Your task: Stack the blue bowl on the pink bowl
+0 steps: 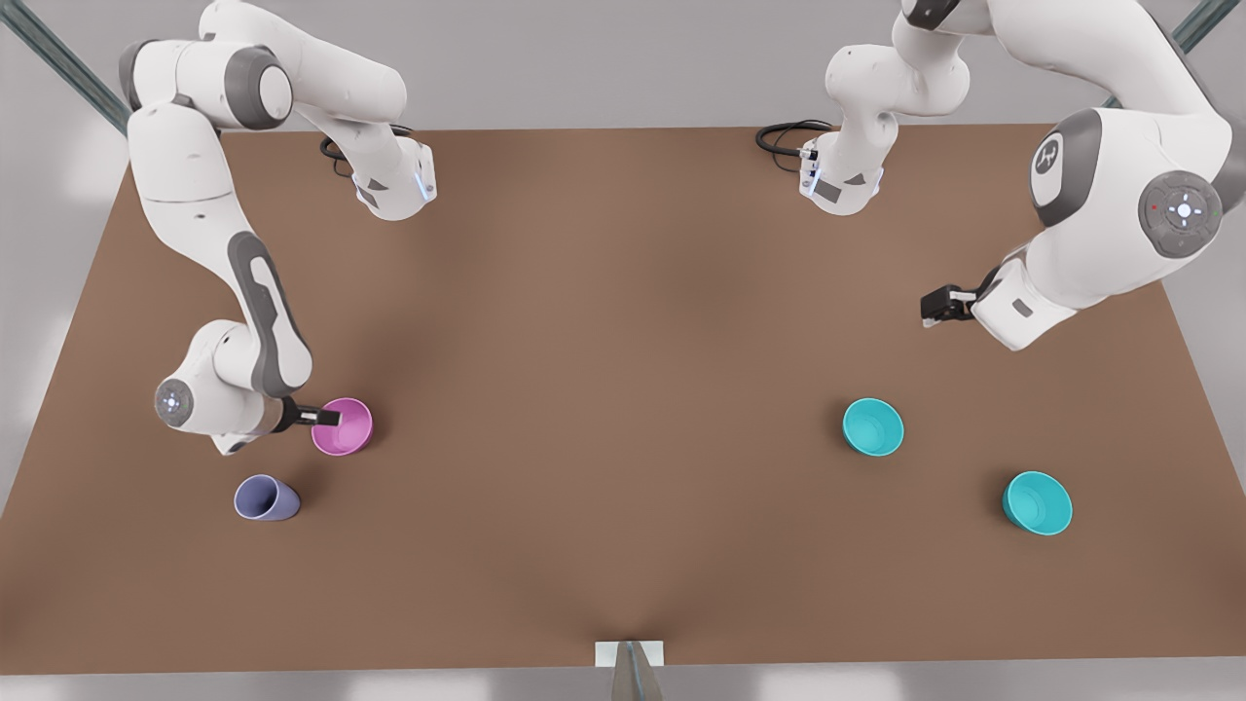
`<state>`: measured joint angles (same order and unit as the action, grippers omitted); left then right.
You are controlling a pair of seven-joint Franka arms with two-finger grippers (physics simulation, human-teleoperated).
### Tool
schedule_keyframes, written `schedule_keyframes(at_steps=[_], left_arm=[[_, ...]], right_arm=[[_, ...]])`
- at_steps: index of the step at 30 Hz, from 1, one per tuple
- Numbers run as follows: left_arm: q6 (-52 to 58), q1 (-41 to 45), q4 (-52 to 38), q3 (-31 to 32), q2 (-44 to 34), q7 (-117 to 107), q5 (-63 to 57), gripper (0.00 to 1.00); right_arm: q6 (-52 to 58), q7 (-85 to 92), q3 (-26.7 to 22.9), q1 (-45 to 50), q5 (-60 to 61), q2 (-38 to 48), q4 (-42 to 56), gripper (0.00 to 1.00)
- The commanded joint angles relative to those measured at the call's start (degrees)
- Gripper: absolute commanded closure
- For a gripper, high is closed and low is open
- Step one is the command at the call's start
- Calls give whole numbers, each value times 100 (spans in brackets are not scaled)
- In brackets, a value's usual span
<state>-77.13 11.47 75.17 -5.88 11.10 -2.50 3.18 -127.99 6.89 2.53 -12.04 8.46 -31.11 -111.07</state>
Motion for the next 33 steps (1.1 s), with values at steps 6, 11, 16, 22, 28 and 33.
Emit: schedule_keyframes(at_steps=[6, 11, 16, 22, 28, 33], left_arm=[[14, -5, -3, -1, -11, -5, -28, 0], [32, 4, -3, -1, -20, -5, -28, 0], [32, 4, -3, -1, -20, -5, -28, 0], [5, -5, -3, -1, 50, -58, 59, 0], [23, -5, 24, -1, 59, -22, 33, 0], [-162, -31, 15, -124, 279, -22, 24, 0]], right_arm=[[-60, 76, 2, -9, 68, -9, 7, 63], [81, 146, 11, 0, 59, 122, 59, 79], [1461, -29, 740, 0, 1148, 246, 622, 79], [899, -2155, 1391, 1633, 2318, -896, 2510, 79], [-341, -4652, 196, 4147, 2265, -2452, 4287, 79], [-631, -5145, -121, 4544, 2265, -2936, 4682, 79]])
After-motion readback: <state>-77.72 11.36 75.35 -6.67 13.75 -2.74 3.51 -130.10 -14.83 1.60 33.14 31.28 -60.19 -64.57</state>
